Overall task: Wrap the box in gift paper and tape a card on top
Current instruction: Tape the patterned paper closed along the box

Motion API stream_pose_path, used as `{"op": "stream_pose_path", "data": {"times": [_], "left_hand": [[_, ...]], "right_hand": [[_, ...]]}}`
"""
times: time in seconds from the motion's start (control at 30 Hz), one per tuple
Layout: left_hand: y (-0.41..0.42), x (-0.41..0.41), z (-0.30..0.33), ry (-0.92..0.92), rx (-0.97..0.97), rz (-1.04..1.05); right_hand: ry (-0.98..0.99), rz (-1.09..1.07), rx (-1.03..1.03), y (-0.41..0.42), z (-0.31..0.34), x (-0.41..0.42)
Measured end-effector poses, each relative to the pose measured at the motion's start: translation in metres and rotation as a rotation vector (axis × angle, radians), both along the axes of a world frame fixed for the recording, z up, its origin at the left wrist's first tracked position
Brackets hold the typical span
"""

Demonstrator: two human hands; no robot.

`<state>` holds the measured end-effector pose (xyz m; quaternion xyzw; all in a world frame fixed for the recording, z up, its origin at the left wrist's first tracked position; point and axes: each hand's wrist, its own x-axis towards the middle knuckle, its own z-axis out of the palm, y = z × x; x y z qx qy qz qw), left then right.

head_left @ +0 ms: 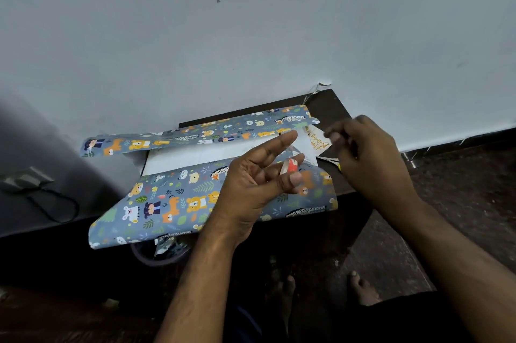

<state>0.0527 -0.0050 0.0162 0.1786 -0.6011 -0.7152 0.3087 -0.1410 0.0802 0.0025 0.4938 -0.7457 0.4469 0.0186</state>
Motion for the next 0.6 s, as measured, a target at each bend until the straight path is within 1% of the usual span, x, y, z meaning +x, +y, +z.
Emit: {"op": "stream_pose_path", "data": {"times": [0.03,0.07,0.1,0.17,0.37,0.6], "left_hand": [[0.000,0.000,0.000,0.009,0.005,-0.002],[0.000,-0.001,0.000,0.013,0.005,-0.003],[-0.001,-0.001,0.000,0.012,-0.001,-0.002],[-0.002,-0.001,0.000,0.006,-0.017,-0.004],[-0.007,0.001,-0.005,-0.080,-0.084,-0.022],[-0.004,-0.001,-0.008,-0.152,-0.083,-0.097]], "right_hand": [[-0.124,0.107,-0.081,0.001,0.010,0.009],[-0.235,0.215,-0.097,0.003,0.017,0.018],[-0.312,0.302,-0.070,0.004,0.021,0.025],[-0.369,0.389,0.002,0.005,0.020,0.033],[-0.424,0.496,0.043,0.002,0.016,0.022],[-0.287,0.527,0.000,0.004,0.014,0.010]]}}
